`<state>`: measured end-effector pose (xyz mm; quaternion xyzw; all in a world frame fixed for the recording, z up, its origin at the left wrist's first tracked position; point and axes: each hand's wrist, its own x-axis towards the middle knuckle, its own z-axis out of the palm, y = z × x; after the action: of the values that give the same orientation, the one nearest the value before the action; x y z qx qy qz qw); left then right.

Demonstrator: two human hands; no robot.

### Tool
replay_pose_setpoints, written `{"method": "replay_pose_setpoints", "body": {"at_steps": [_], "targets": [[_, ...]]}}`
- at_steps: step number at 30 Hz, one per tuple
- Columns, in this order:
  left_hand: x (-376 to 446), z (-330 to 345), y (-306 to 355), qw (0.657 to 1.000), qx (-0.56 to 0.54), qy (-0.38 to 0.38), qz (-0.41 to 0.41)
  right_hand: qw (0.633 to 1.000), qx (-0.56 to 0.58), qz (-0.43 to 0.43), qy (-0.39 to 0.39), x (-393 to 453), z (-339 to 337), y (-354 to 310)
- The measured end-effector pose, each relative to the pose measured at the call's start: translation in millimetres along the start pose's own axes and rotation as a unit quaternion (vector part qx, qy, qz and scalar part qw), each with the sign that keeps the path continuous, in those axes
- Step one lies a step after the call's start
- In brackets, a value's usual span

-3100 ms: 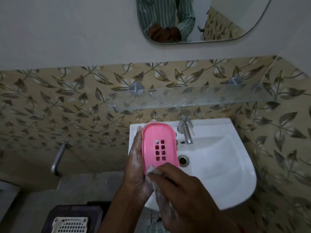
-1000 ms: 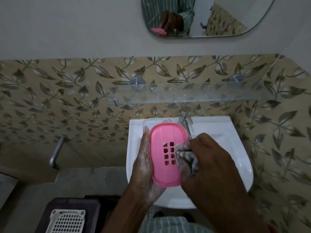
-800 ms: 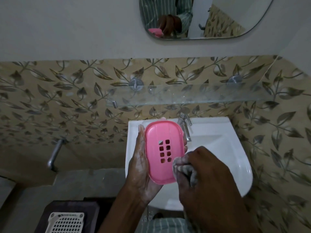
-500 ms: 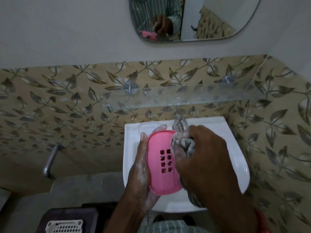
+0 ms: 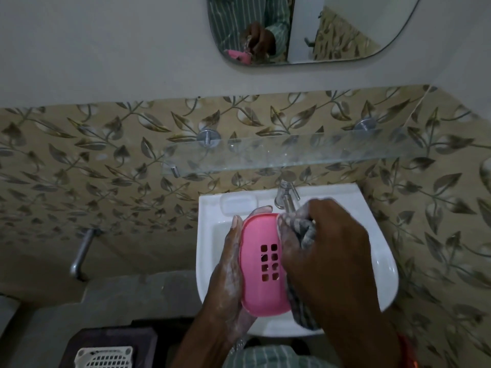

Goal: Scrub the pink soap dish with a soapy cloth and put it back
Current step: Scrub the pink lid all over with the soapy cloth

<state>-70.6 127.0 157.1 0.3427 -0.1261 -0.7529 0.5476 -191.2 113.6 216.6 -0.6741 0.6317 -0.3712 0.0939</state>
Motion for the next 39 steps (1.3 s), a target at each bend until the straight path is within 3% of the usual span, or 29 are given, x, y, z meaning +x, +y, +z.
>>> {"method": "replay_pose_setpoints", "body": {"at_steps": [5,9,11,14,20,25,28,35,37,39], "targets": [[-2,5,5,0.999,0.027,0.009,-0.016,0.998,-0.018,-0.061,0.028,1,7,9],[-2,10,7,0.998,0.052,0.017,-0.018,0.997,0.079,-0.005,0.025,-3,8,15],[0,11,6,0.998,0.052,0.026,-0.023,0.992,0.128,0.018,-0.017,-12,8,11],[5,11,4,0.999,0.007,0.028,-0.042,0.997,0.05,-0.048,-0.018,-26,11,6],[1,14,-5,0.999,-0.038,0.003,-0.024,0.999,-0.003,-0.039,0.01,-20,5,4],[2,13,-2,0.999,0.013,-0.002,-0.053,0.992,-0.044,-0.106,-0.051,-12,0,2],[2,11,4,0.997,0.005,-0.007,-0.074,0.971,-0.097,-0.177,-0.127,-6,-6,1],[7,12,10,0.994,-0.01,0.006,-0.107,0.925,-0.136,-0.293,-0.2,-5,-2,0],[8,8,10,0.995,0.011,0.007,-0.095,0.914,-0.133,-0.323,-0.206,-11,0,0],[9,4,9,0.994,-0.002,-0.006,-0.112,0.93,-0.1,-0.311,-0.169,-11,3,5]]}}
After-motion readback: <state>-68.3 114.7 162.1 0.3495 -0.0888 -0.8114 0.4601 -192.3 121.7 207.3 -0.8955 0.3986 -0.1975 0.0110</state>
